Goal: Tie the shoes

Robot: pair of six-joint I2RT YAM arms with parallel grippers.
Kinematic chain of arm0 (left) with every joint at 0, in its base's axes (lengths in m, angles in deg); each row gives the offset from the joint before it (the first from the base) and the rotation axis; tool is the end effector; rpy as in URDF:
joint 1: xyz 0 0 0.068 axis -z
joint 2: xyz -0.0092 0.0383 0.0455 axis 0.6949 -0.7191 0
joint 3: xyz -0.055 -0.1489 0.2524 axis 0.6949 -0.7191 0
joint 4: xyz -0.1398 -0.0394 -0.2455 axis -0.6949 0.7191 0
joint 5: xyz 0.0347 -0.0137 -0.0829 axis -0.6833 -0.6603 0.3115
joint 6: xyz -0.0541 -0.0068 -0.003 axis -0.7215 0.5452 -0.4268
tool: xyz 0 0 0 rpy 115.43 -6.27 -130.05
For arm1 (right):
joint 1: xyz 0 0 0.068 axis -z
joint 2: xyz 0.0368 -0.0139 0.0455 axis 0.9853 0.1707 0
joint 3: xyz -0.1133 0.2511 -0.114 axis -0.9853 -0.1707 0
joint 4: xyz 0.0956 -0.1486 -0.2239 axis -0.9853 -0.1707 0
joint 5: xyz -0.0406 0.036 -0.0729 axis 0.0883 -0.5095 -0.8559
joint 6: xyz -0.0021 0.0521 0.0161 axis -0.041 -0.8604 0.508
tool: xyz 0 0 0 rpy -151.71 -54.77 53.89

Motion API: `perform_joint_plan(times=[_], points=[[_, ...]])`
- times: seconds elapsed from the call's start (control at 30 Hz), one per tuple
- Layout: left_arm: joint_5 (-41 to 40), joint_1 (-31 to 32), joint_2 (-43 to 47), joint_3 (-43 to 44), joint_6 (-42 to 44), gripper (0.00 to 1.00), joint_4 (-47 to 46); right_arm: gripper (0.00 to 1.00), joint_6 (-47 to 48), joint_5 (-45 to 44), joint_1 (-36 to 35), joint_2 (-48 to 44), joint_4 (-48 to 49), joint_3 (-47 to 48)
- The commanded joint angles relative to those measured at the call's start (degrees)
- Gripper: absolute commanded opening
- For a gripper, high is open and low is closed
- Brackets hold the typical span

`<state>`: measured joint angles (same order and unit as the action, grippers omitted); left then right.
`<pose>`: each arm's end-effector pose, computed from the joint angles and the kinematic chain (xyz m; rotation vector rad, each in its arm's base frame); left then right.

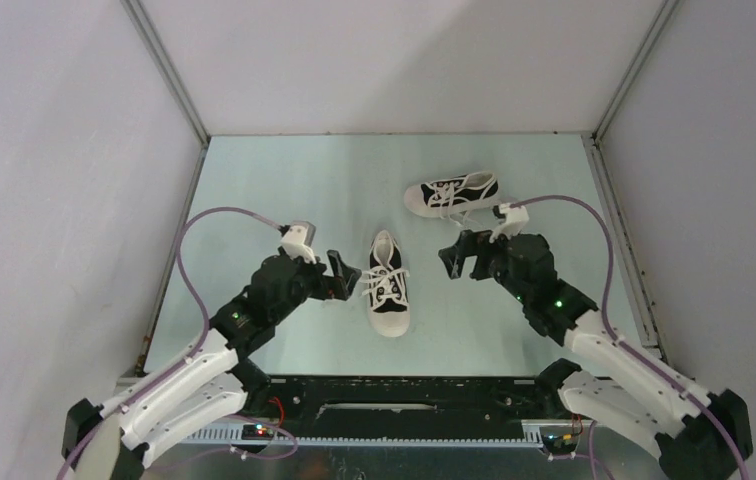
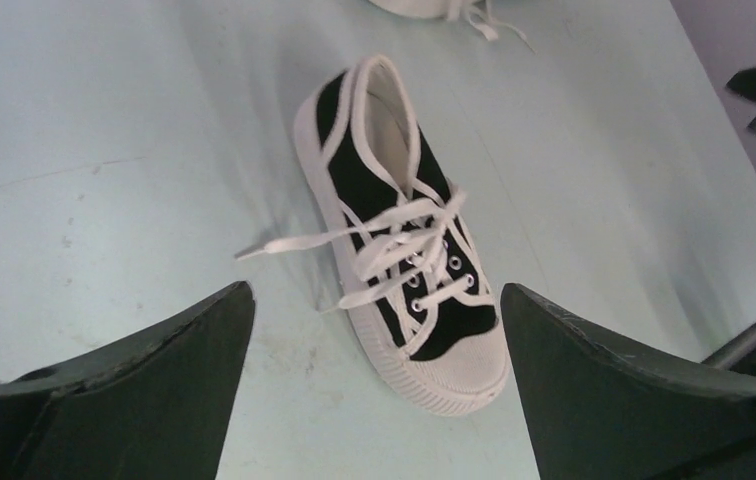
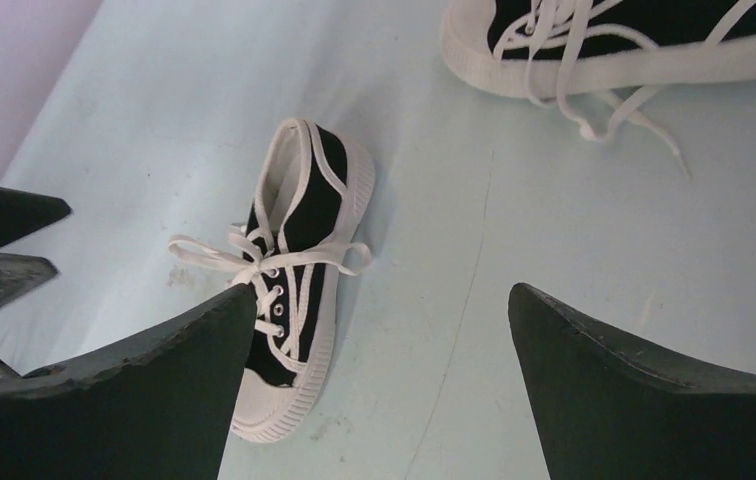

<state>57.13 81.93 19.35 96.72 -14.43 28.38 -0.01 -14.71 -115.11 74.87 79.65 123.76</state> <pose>0.1456 -0.1085 0.2586 0.1033 1.9801 -0.6548 0.1814 0.1238 0.2783 -0.1249 1.9729 0.6283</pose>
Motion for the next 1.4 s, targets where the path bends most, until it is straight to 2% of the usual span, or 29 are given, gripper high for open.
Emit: perform_joint_plan(times=[0.0, 0.1, 0.2, 0.37, 0.5, 0.6, 0.73, 0.8, 0.9, 0.97, 1.07, 1.13, 1.2, 1.27, 1.37], points=[[-4.04, 7.48, -3.75, 4.28, -0.27, 1.00, 2.83, 0.99, 2.68, -2.91, 0.37, -8.49, -3.99, -1.45], [-10.93, 17.39, -8.29, 5.77, -6.09, 1.00, 4.87, 0.97, 2.09, -6.55, 0.68, -13.52, -9.17, -2.16], [-23.49, 26.37, -12.96, 6.20, -14.02, 1.00, 6.67, 0.97, 1.61, -10.03, 0.90, -18.64, -12.45, -4.59], [-27.36, 30.45, -21.50, 7.10, -23.02, 1.00, 7.68, 0.97, 1.01, -10.32, 0.99, -28.45, -13.81, -8.63], [-34.55, 40.65, -29.57, 13.19, -29.01, 1.00, 13.01, 0.97, -0.28, -9.83, 1.07, -30.90, -15.87, -9.80], [-33.93, 44.92, -38.20, 19.08, -35.63, 1.00, 19.10, 0.97, -1.30, -8.92, 1.02, -31.16, -17.00, -9.93], [-30.48, 46.30, -45.75, 24.35, -37.38, 1.00, 21.64, 0.97, -2.23, -8.09, 1.02, -32.76, -17.45, -10.49], [-30.77, 46.16, -47.77, 25.23, -38.24, 0.96, 22.29, 0.97, -2.20, -7.81, 1.08, -33.84, -17.65, -10.58], [-30.35, 43.84, -48.39, 22.97, -39.19, 0.77, 18.39, 0.97, -2.11, -7.97, 1.04, -35.37, -18.05, -10.67], [-28.21, 41.51, -48.82, 20.78, -38.78, 0.69, 14.21, 0.97, -1.99, -8.10, 1.08, -36.13, -18.25, -10.77], [-27.86, 38.28, -50.31, 20.57, -37.11, 0.64, 12.59, 0.97, -1.29, -8.25, 1.07, -36.50, -18.52, -10.75], [-27.05, 34.42, -51.55, 21.19, -33.00, 0.61, 10.26, 0.97, -1.01, -8.53, 1.08, -36.43, -18.61, -10.81], [-26.60, 29.30, -52.79, 22.19, -28.75, 0.57, 8.91, 0.97, -0.61, -8.70, 1.09, -36.00, -18.39, -10.82], [-27.56, 21.88, -52.99, 23.66, -23.86, 0.56, 7.54, 0.97, -0.34, -8.83, 1.09, -35.54, -18.09, -10.86], [-26.36, 13.96, -53.56, 26.58, -16.99, 0.55, 4.82, 0.97, 0.04, -9.16, 1.11, -34.36, -17.12, -10.95]])
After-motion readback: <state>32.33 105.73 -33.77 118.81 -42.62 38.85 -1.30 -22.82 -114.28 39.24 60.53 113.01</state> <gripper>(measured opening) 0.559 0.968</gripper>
